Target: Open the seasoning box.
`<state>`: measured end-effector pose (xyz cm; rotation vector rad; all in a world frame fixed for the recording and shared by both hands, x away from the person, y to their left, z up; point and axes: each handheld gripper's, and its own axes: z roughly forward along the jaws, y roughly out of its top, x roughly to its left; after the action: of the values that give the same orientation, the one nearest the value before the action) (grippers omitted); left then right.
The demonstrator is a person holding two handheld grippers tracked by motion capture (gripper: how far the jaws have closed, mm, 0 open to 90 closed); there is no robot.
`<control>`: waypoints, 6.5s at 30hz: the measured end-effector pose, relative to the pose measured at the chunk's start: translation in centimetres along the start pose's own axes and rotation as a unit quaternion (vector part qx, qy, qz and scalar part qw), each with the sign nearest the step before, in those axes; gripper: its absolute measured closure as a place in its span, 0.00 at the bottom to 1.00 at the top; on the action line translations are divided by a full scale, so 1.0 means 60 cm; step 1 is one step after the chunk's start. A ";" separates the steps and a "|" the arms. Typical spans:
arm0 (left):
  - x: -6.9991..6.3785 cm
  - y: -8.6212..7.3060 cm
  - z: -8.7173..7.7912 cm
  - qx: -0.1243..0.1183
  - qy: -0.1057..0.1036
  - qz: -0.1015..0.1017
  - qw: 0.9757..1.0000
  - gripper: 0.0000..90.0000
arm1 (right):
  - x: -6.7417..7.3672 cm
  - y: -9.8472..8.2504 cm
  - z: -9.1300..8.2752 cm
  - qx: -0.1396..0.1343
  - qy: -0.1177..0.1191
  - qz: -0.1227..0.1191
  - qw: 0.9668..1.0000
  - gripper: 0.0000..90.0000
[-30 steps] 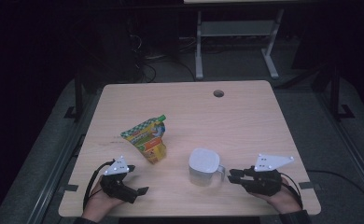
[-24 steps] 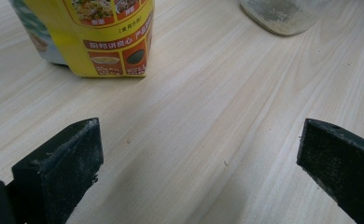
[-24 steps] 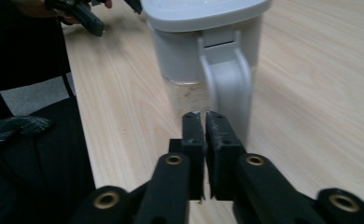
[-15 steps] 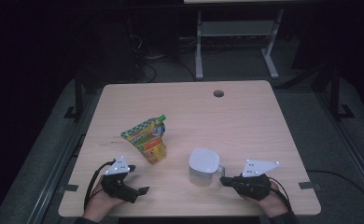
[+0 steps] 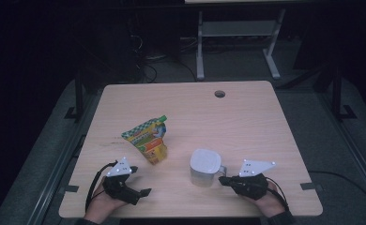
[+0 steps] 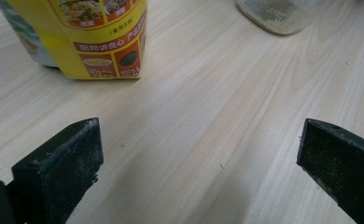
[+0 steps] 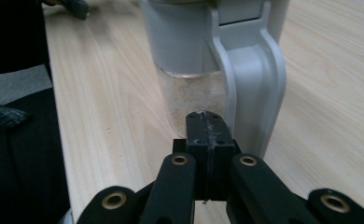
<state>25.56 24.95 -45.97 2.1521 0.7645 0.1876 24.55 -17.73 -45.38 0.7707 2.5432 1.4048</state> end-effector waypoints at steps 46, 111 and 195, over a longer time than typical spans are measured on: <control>-0.011 0.003 0.004 0.001 -0.011 0.005 1.000 0.00 | -0.043 -0.014 -0.044 -0.025 -0.050 0.022 0.998 0.85; -0.108 0.150 0.096 -0.059 -0.107 0.077 0.989 0.00 | -0.074 -0.035 -0.065 -0.041 -0.134 0.060 0.988 0.44; -0.127 0.193 0.114 -0.091 -0.114 0.096 0.985 0.39 | -0.076 -0.037 -0.062 -0.036 -0.133 0.063 0.988 0.43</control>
<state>27.32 10.49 -40.78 2.0280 0.3933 0.1030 26.31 -23.74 -45.72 1.0441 2.2645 1.3187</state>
